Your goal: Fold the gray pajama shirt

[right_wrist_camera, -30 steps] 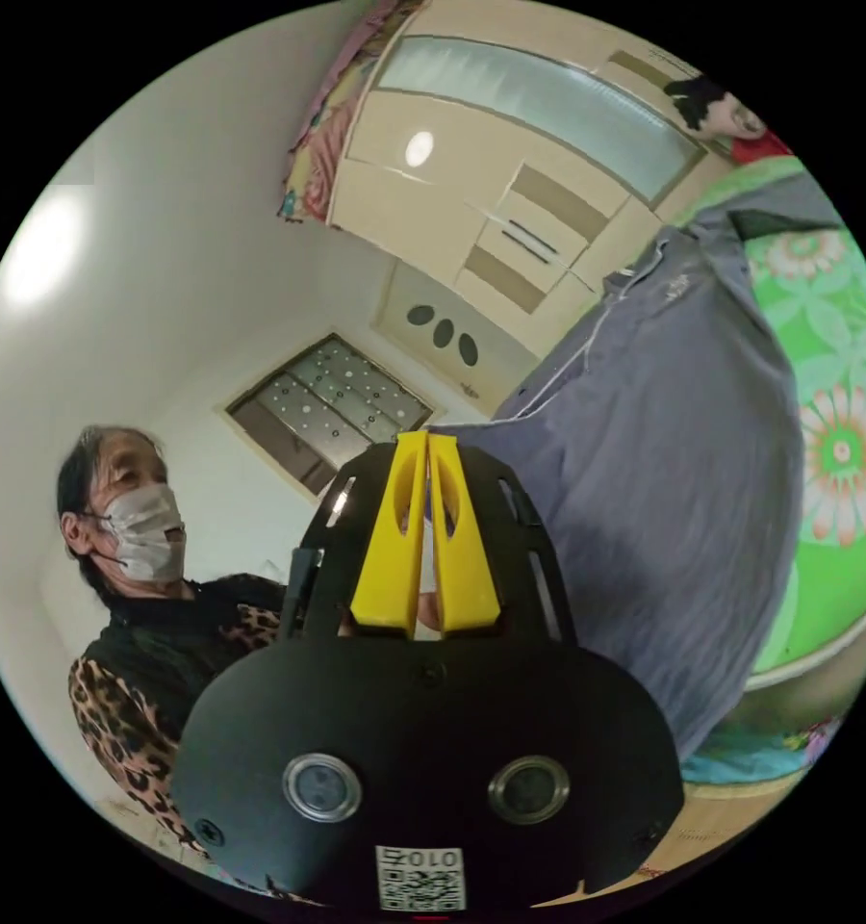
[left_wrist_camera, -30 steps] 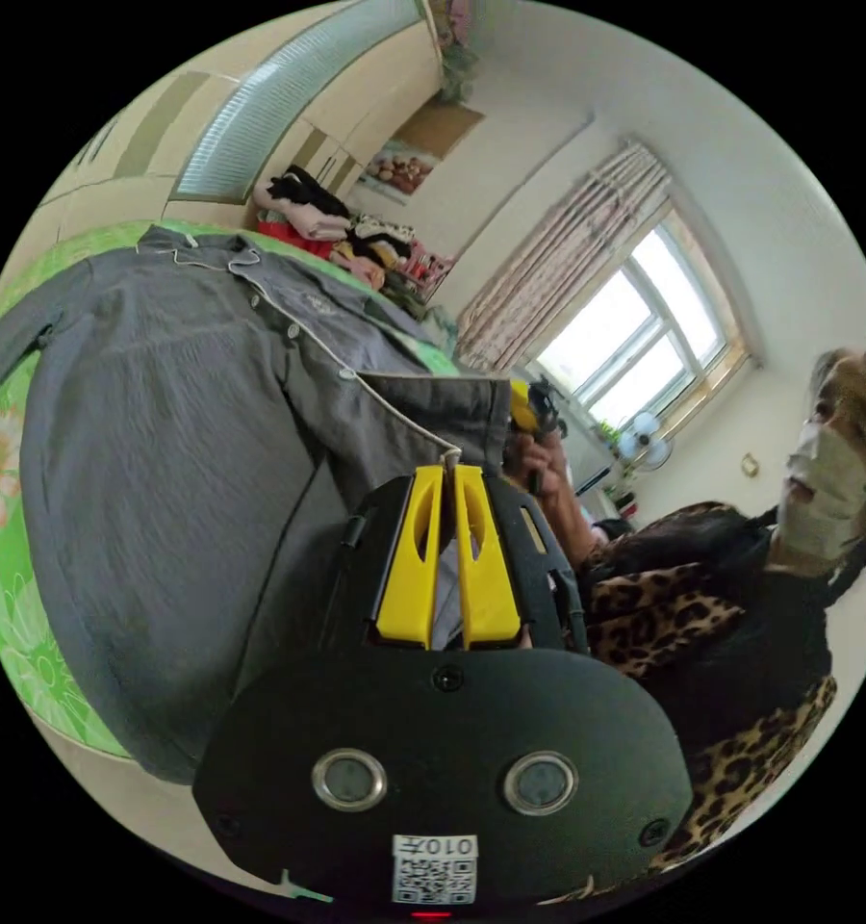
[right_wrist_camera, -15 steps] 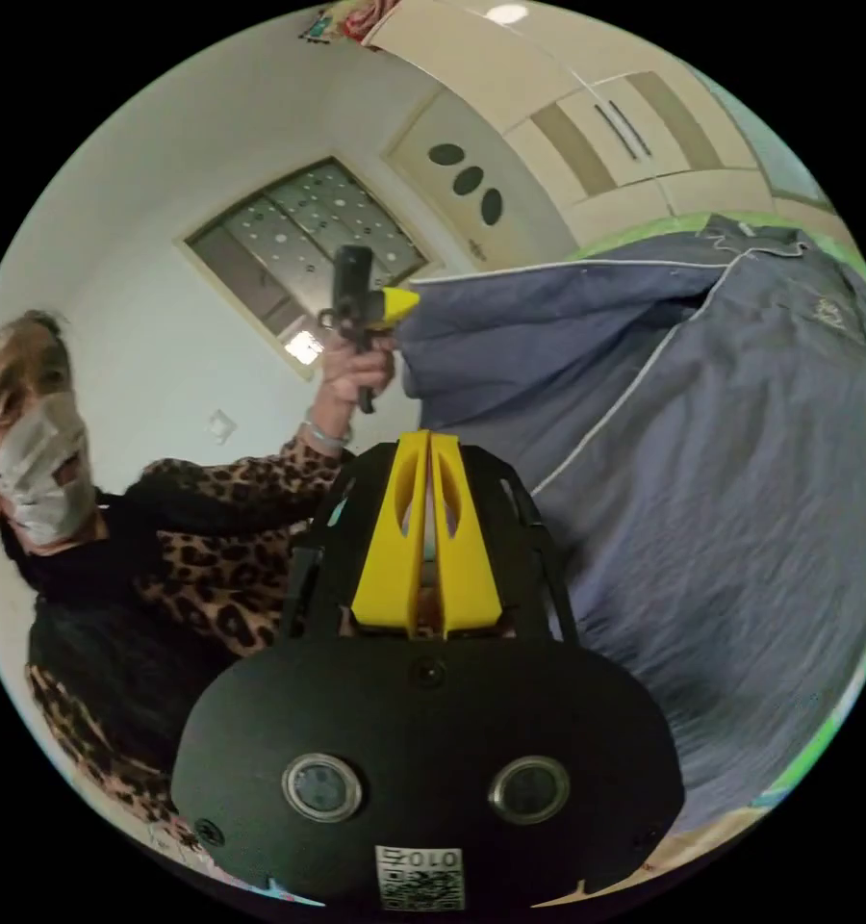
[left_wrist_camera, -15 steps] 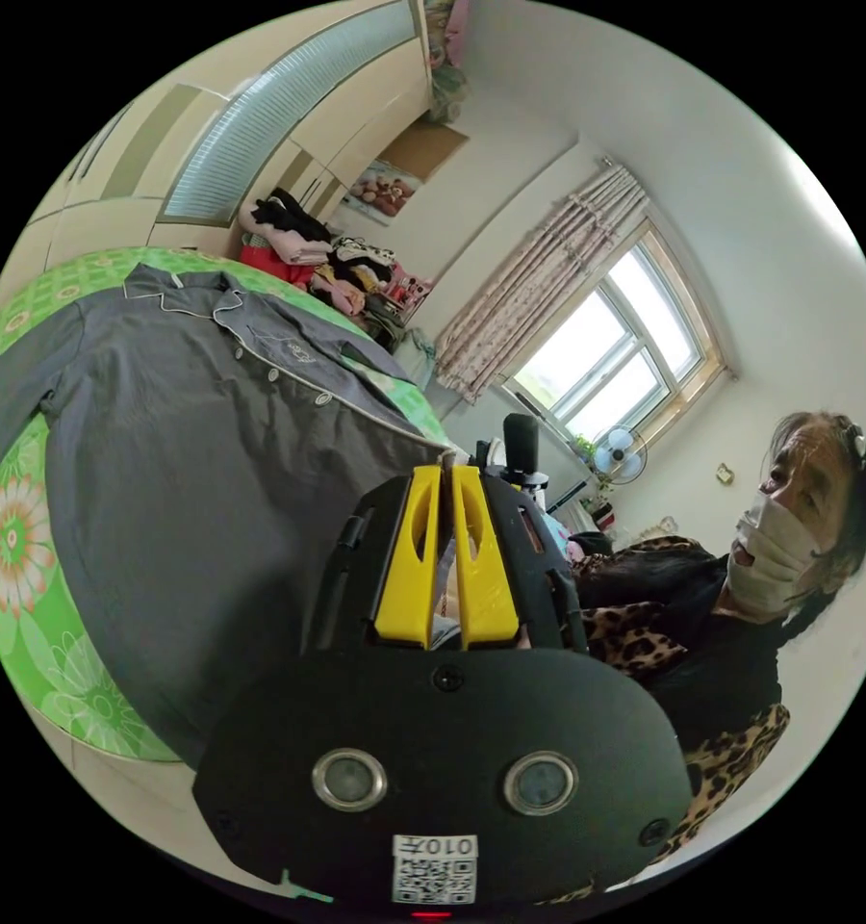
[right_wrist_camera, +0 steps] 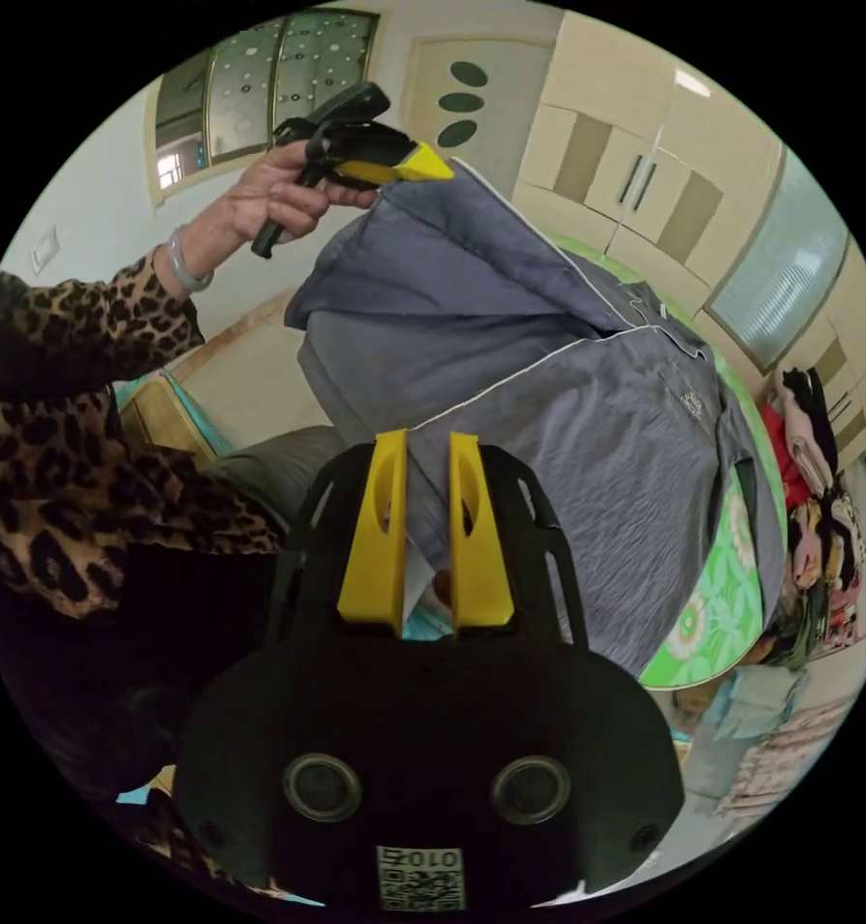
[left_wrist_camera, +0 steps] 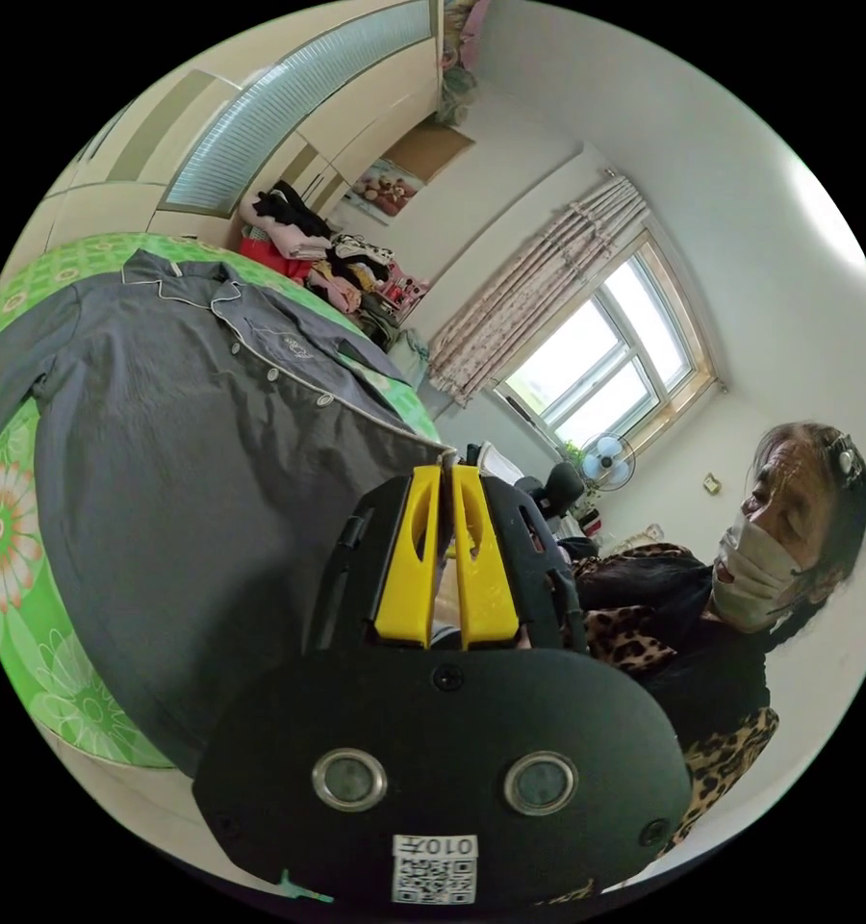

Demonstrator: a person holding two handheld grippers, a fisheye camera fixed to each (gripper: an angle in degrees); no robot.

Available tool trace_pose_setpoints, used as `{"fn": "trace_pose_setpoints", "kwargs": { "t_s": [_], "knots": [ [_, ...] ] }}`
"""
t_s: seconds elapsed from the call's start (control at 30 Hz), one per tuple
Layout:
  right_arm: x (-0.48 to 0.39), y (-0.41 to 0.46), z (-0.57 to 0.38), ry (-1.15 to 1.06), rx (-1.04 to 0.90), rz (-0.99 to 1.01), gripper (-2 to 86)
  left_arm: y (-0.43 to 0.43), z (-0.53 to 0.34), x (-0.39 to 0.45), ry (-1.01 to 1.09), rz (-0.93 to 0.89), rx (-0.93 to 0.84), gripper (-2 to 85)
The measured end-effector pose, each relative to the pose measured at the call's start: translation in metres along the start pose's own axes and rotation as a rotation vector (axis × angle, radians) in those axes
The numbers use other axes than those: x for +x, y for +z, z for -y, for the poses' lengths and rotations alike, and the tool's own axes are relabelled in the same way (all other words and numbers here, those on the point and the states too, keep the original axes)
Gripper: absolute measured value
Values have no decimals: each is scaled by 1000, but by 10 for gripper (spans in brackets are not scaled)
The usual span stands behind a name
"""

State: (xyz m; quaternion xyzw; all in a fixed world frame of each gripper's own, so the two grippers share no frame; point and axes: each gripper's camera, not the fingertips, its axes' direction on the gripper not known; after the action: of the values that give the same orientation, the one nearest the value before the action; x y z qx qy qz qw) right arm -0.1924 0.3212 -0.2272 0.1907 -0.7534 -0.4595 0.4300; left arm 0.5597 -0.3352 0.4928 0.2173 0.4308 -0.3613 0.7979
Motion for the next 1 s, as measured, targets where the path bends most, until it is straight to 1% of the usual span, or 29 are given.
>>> {"fn": "trace_pose_setpoints", "kwargs": {
  "t_s": [0.23,0.33,0.53,0.7,0.8,0.87,0.9,0.97,1.0],
  "knots": [
    [-29,23,15,-44,-24,-48,65,-4,0,-3,-14,-7,19,4],
    [-32,32,18,-51,-50,-63,61,-3,1,-3,-16,-4,17,4],
    [-22,30,13,-20,-36,-41,37,-1,5,-4,-25,-8,16,4],
    [9,6,0,77,65,31,23,1,15,5,-24,-5,22,4],
    [44,-15,-17,187,167,107,19,7,24,19,11,19,9,4],
    [81,-37,-37,284,291,224,17,18,28,23,27,44,-20,4],
    [91,-43,-43,305,324,260,16,27,31,22,29,52,-53,4],
    [128,-69,-66,363,462,382,15,39,34,19,22,62,-87,4],
    [136,-75,-71,373,494,406,15,45,36,18,25,63,-92,4]
  ]
}}
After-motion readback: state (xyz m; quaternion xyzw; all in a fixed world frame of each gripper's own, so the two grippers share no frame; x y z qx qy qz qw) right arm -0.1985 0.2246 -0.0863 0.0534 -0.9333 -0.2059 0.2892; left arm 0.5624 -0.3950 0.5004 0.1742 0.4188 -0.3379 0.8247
